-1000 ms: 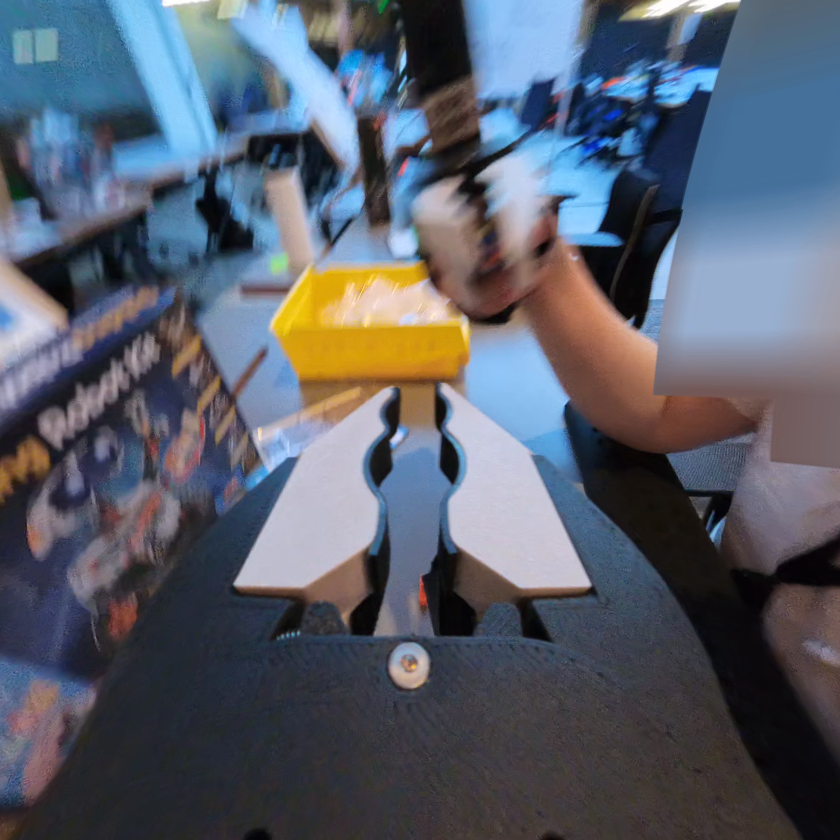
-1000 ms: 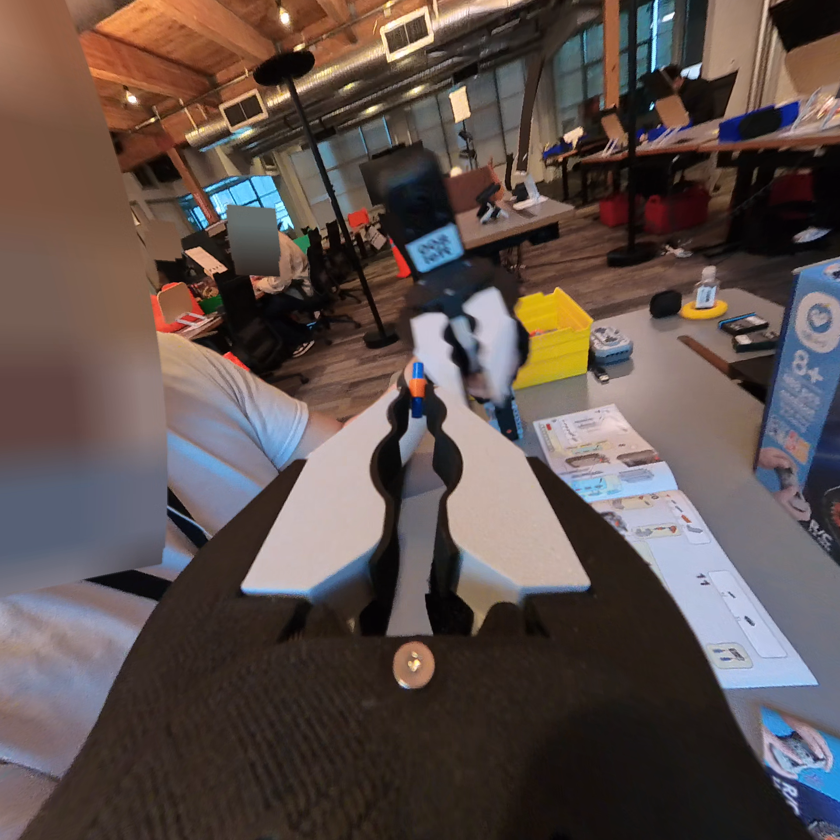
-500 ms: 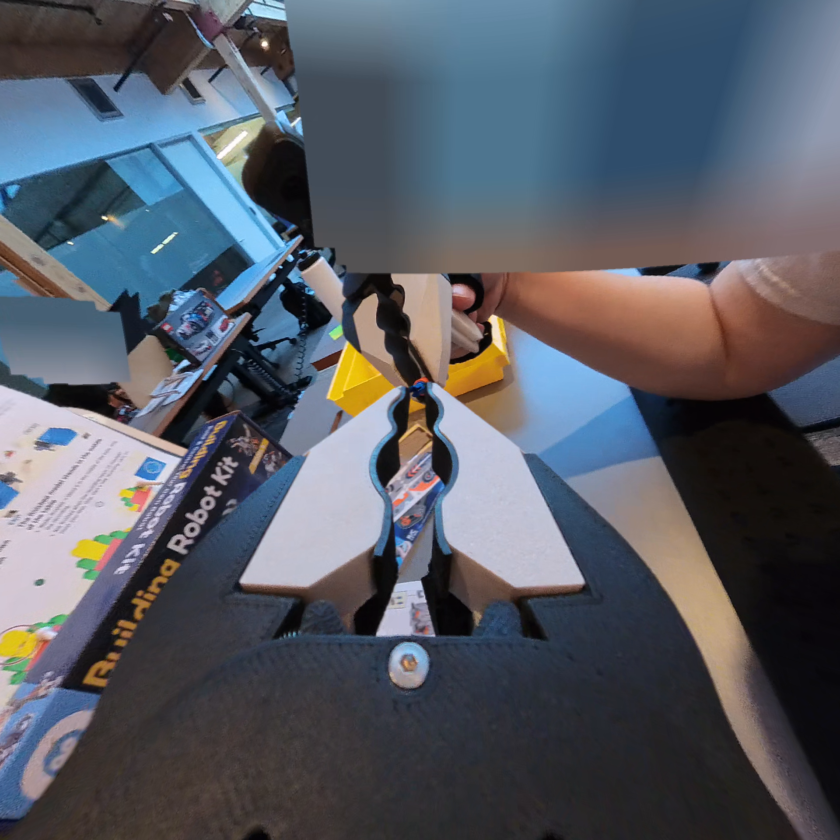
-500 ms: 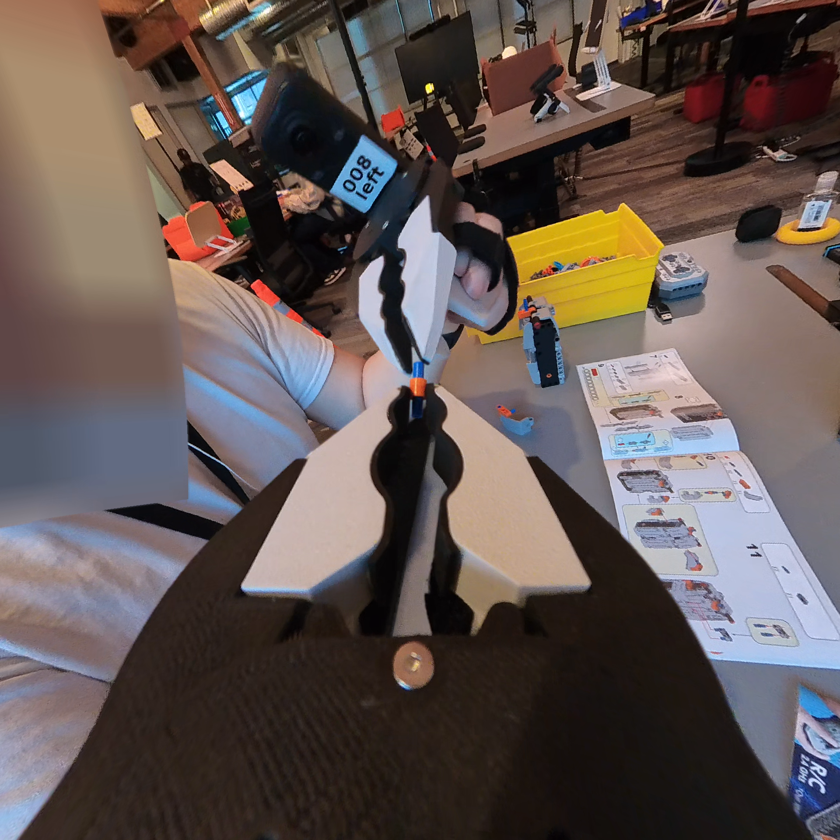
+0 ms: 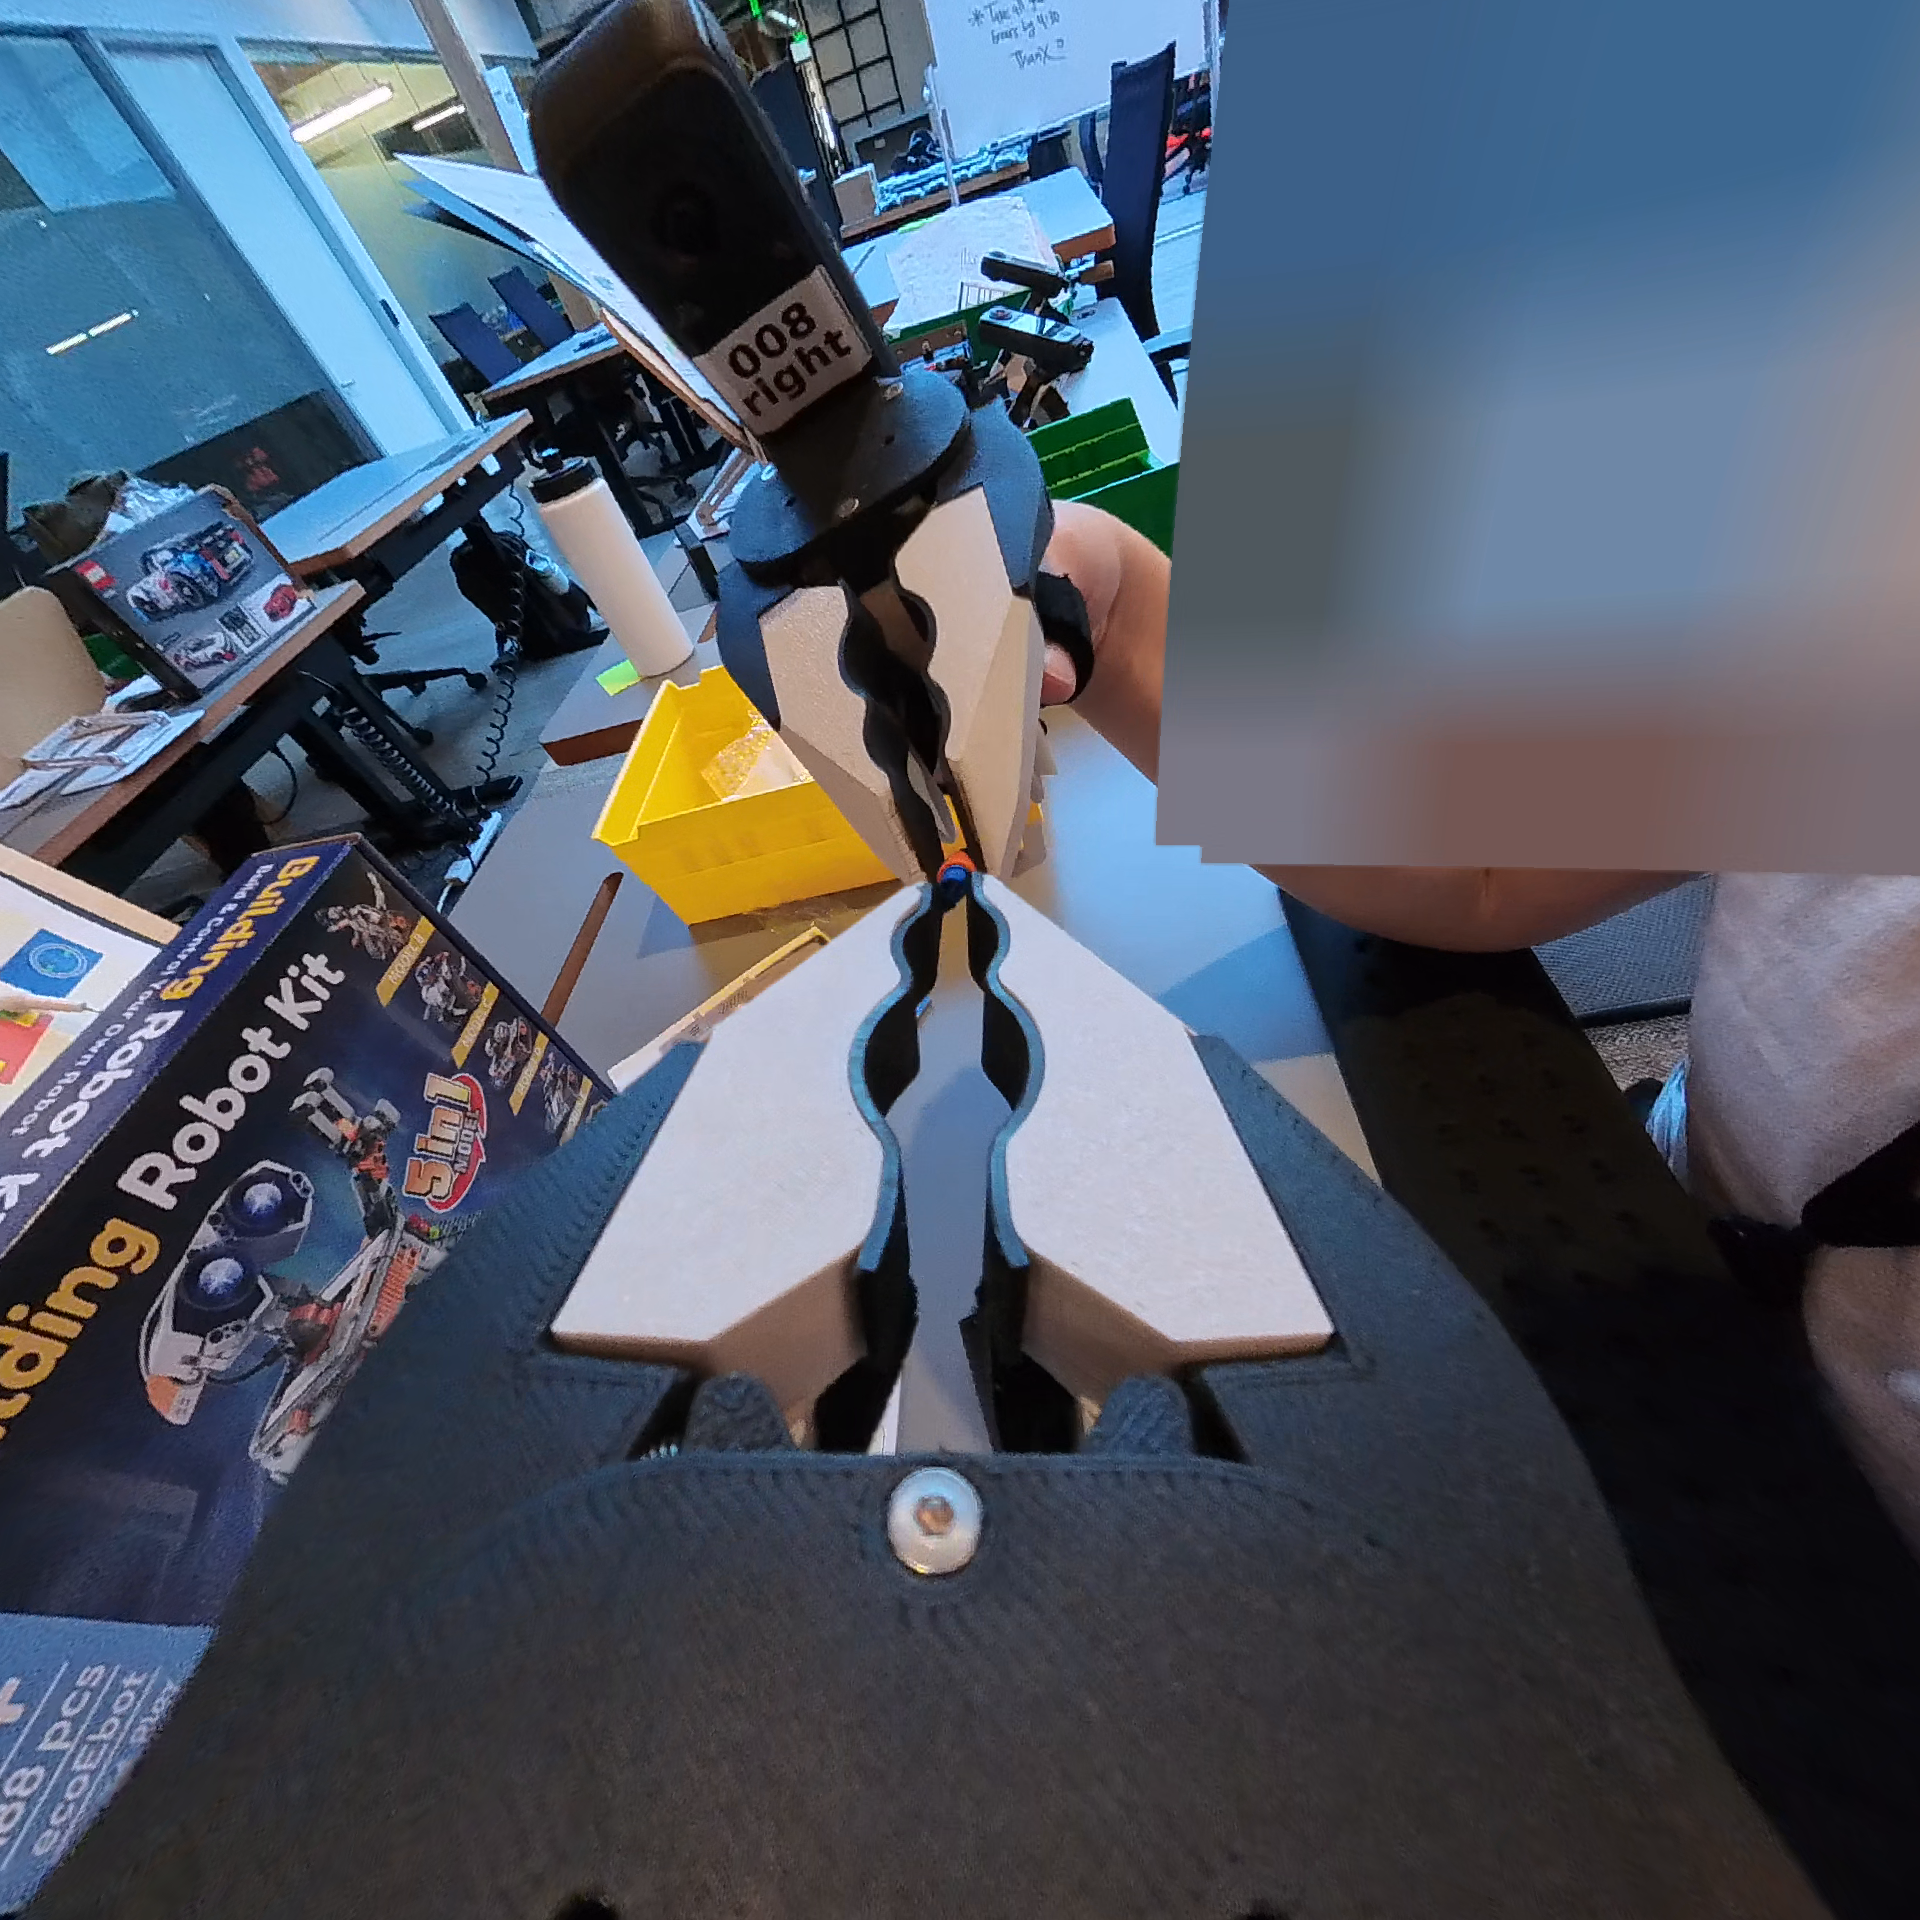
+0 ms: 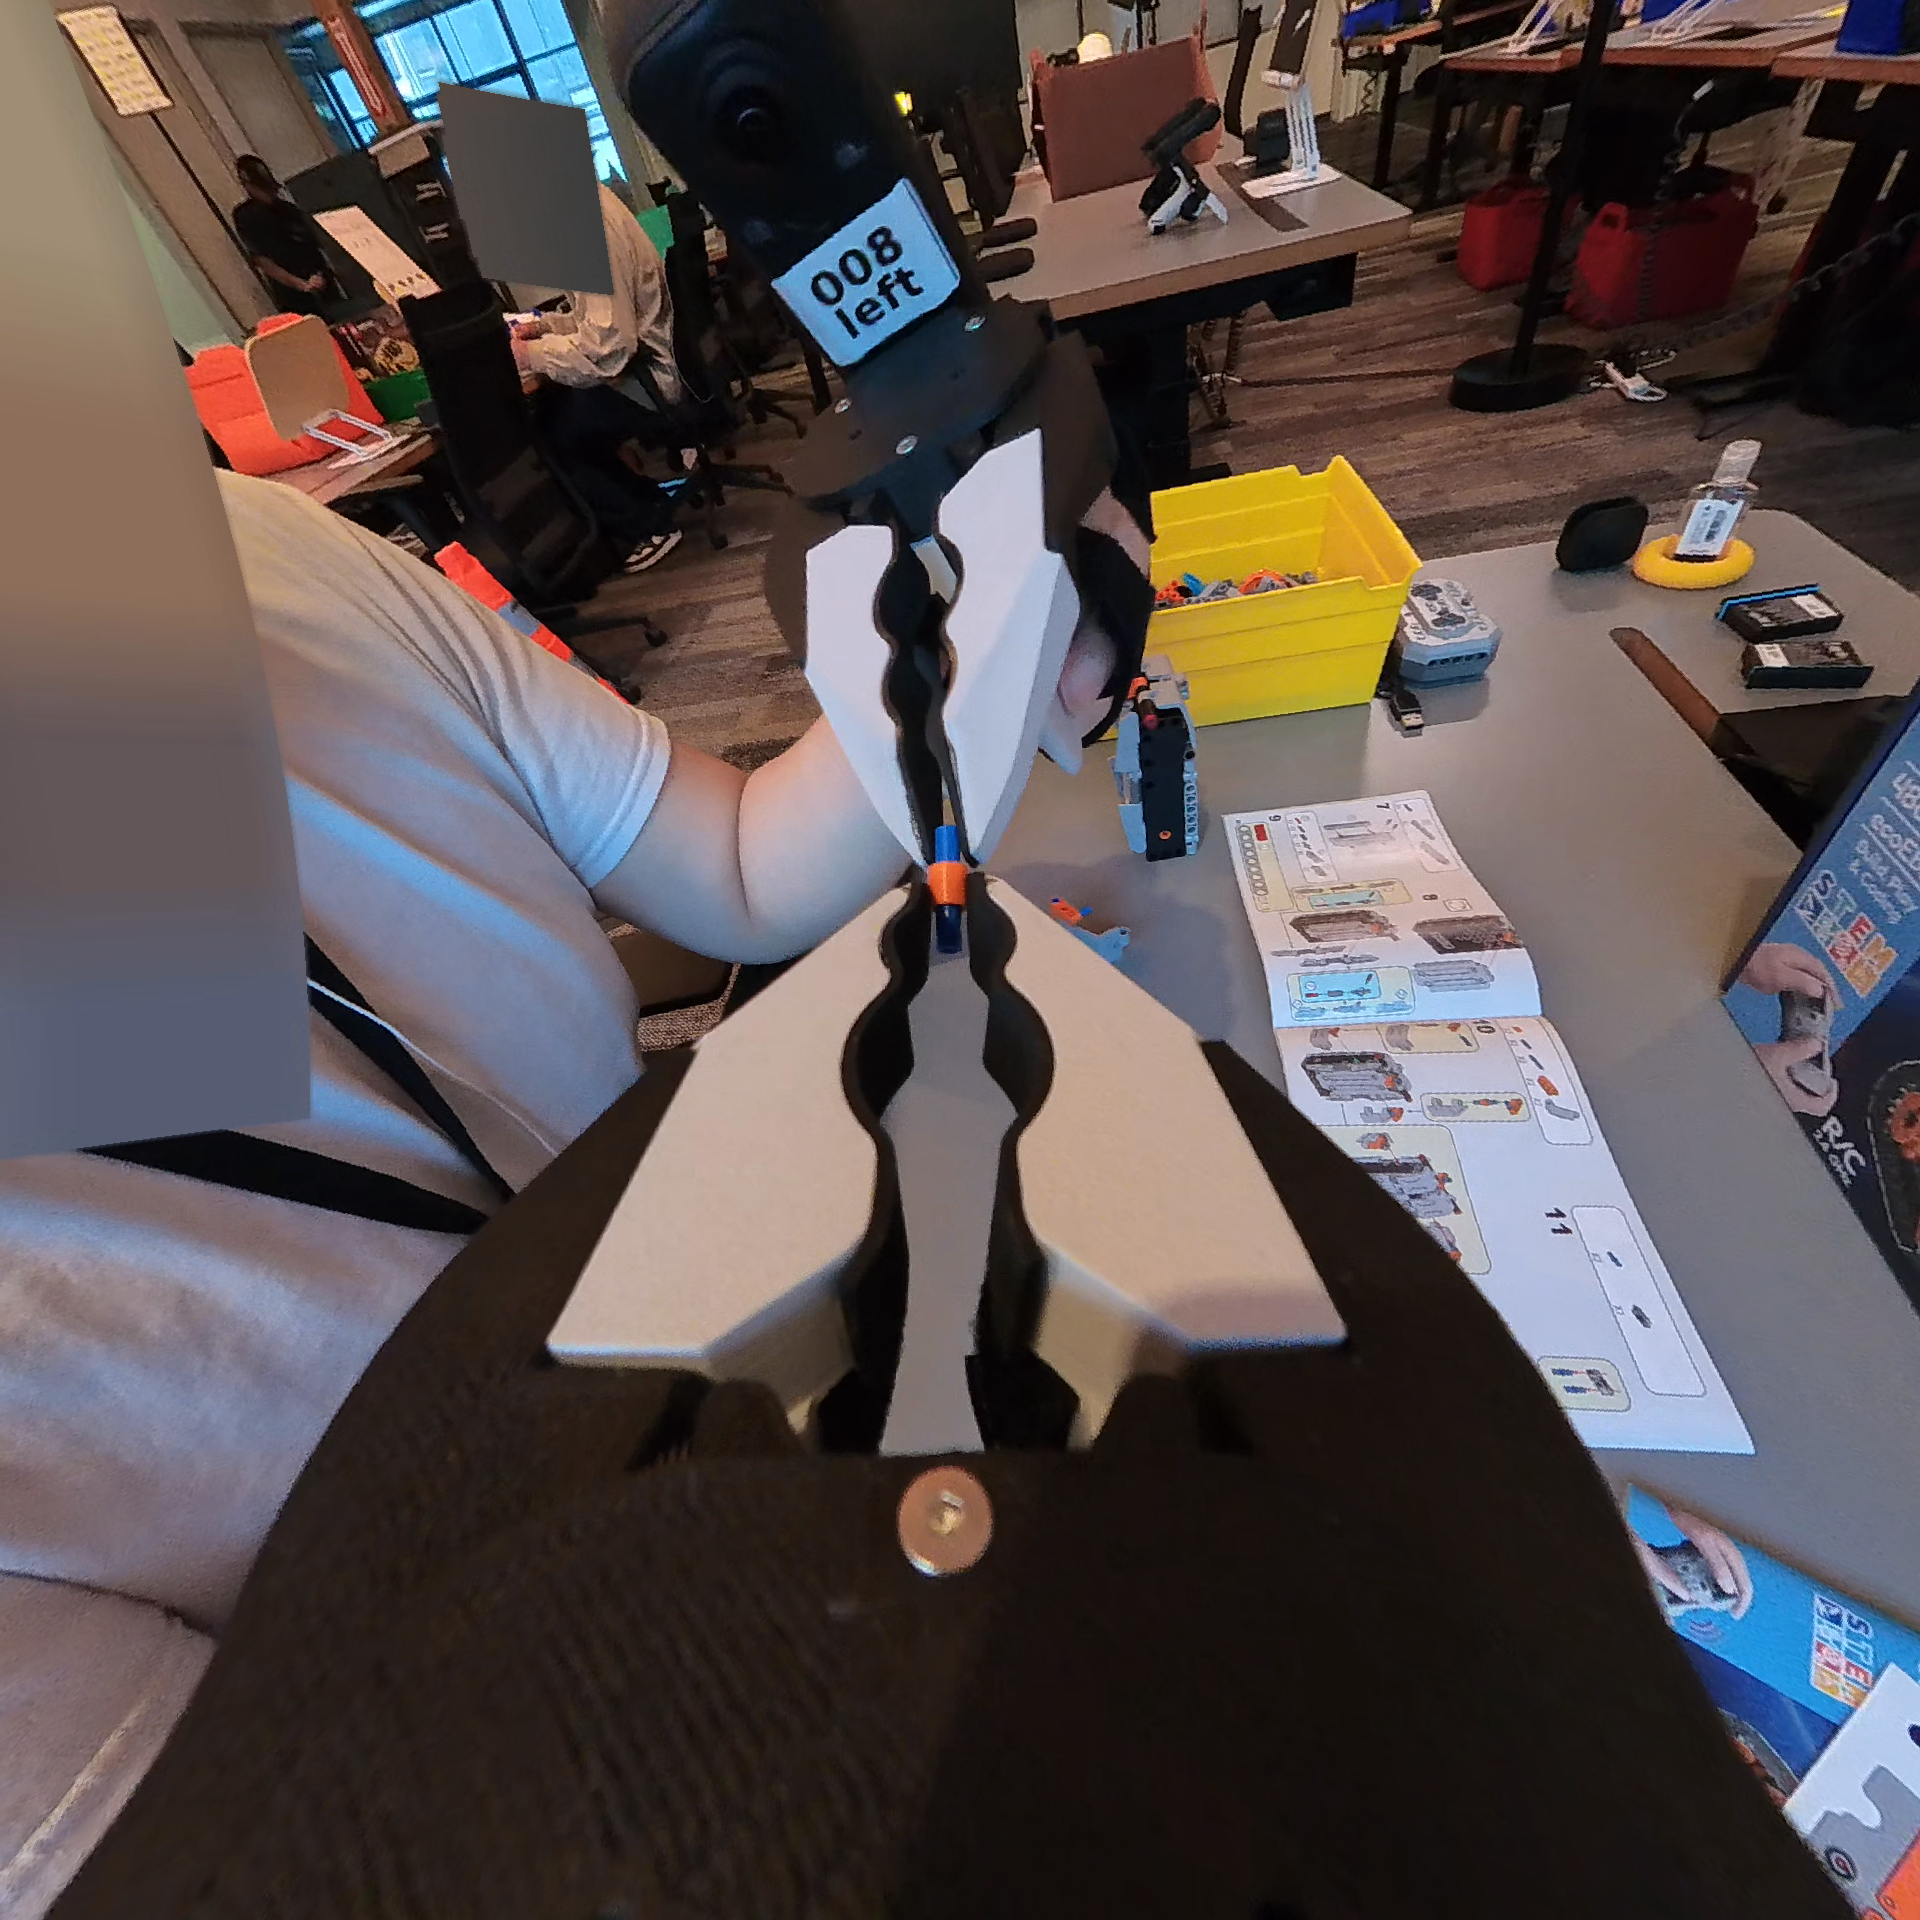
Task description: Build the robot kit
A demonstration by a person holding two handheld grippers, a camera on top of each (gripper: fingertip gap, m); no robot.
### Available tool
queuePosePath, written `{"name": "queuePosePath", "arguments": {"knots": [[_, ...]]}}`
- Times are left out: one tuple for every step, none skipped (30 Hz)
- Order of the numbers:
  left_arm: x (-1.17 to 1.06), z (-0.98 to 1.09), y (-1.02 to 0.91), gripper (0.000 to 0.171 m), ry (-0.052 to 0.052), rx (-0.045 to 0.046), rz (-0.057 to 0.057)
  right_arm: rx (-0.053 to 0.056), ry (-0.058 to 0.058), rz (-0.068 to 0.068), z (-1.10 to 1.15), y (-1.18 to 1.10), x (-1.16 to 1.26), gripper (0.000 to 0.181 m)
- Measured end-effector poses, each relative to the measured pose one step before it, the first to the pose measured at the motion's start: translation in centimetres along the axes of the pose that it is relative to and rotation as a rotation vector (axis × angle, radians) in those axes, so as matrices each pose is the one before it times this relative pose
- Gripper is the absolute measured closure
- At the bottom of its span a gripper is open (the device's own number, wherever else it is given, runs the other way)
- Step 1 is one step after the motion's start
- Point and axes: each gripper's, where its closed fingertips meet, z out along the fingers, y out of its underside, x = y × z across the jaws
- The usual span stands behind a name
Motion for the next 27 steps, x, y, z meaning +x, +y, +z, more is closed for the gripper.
{"name": "queuePosePath", "arguments": {"knots": [[-0.116,0.010,0.020,0.169,0.0018,-0.00222,-0.0152,0.0048,0.0034,-0.0014,-0.029,-0.054,0.115,0.175],[-0.132,-0.054,-0.088,0.169,0.0064,0.00483,-0.0276,0.0106,0.0019,-0.0077,-0.037,-0.169,0.051,0.175],[-0.284,-0.103,-0.186,0.169,0.0035,0.01294,-0.0416,0.0214,0.0163,-0.0278,-0.049,-0.370,0.182,0.174],[-0.382,-0.163,-0.285,0.169,0.0017,0.02143,-0.0499,0.0312,0.0305,-0.0415,-0.080,-0.556,0.317,0.174],[-0.309,-0.205,-0.345,0.169,0.0094,0.02835,-0.0520,0.0305,0.0313,-0.0588,-0.090,-0.606,0.222,0.174],[-0.246,-0.229,-0.370,0.169,0.0158,0.03112,-0.0578,0.0432,0.0409,-0.0863,-0.147,-0.879,0.186,0.166],[-0.258,-0.262,-0.403,0.169,0.0174,0.03324,-0.0690,0.0594,0.0536,-0.1110,-0.211,-1.114,0.163,0.150],[-0.126,-0.269,-0.417,0.169,0.0287,0.03365,-0.0757,0.0666,0.0554,-0.1339,-0.253,-1.284,0.059,0.129],[0.121,-0.279,-0.402,0.169,0.0435,0.03128,-0.0735,0.0609,0.0573,-0.1558,-0.353,-1.208,-0.008,0.123],[0.102,-0.281,-0.366,0.170,0.0395,0.02893,-0.0664,0.0401,0.0764,-0.1825,-0.439,-0.869,0.201,0.129],[-0.062,-0.265,-0.289,0.170,0.0229,0.02367,-0.0529,0.0346,0.0844,-0.1655,-0.370,-0.723,0.389,0.135],[-0.097,-0.191,-0.114,0.170,0.0125,0.01217,-0.0342,0.0221,0.0784,-0.1100,-0.197,-0.416,0.588,0.132],[-0.122,-0.122,0.008,0.170,0.0051,0.00232,-0.0227,-0.0024,0.0096,-0.0514,0.075,0.101,-0.241,0.127],[-0.138,-0.084,0.015,0.170,-0.0011,0.00158,-0.0175,-0.0231,-0.0044,-0.0060,0.269,0.482,-0.289,0.123],[0.004,-0.058,0.007,0.170,0.0064,0.00212,-0.0177,-0.0204,-0.0091,0.0007,0.283,0.511,-0.326,0.125],[0.321,-0.046,-0.027,0.170,0.0262,0.00297,-0.0214,-0.0077,-0.0450,-0.0077,0.220,0.366,-0.914,0.139],[0.331,-0.027,-0.045,0.170,0.0257,0.00351,-0.0194,-0.0129,-0.0297,-0.0182,0.203,0.412,-0.706,0.152],[-0.011,-0.015,0.028,0.170,0.0000,-0.00143,-0.0090,-0.0120,0.0136,-0.0241,0.198,0.357,-0.052,0.155],[-0.221,0.003,0.148,0.170,-0.0172,-0.00934,0.0037,-0.0035,-0.0047,-0.0099,0.208,0.185,-0.257,0.155],[0.009,0.061,0.135,0.170,-0.0035,-0.00908,0.0077,-0.0090,-0.0174,0.0124,0.243,0.208,-0.337,0.156],[0.247,0.065,-0.008,0.170,0.0138,-0.00049,-0.0003,-0.0088,-0.0145,0.0112,0.222,0.168,-0.287,0.157],[0.159,0.056,-0.014,0.170,0.0090,0.00096,-0.0059,-0.0044,-0.0086,-0.0056,0.145,0.074,-0.251,0.160],[-0.014,0.057,0.052,0.170,-0.0005,-0.00263,0.0003,-0.0042,-0.0121,-0.0120,0.107,0.042,-0.302,0.165],[-0.083,0.033,0.038,0.170,-0.0060,-0.00242,0.0068,-0.0085,-0.0032,-0.0084,0.076,0.059,-0.127,0.168],[-0.113,0.003,-0.047,0.170,-0.0075,0.00251,0.0046,-0.0002,0.0056,-0.0035,0.062,-0.078,0.048,0.168],[-0.031,0.003,-0.035,0.170,-0.0019,0.00224,-0.0001,0.0052,0.0043,0.0037,0.034,-0.153,0.067,0.168],[0.030,0.008,0.031,0.170,0.0018,-0.00202,-0.0005,0.0020,-0.0027,0.0062,0.045,-0.096,-0.036,0.168]]}}
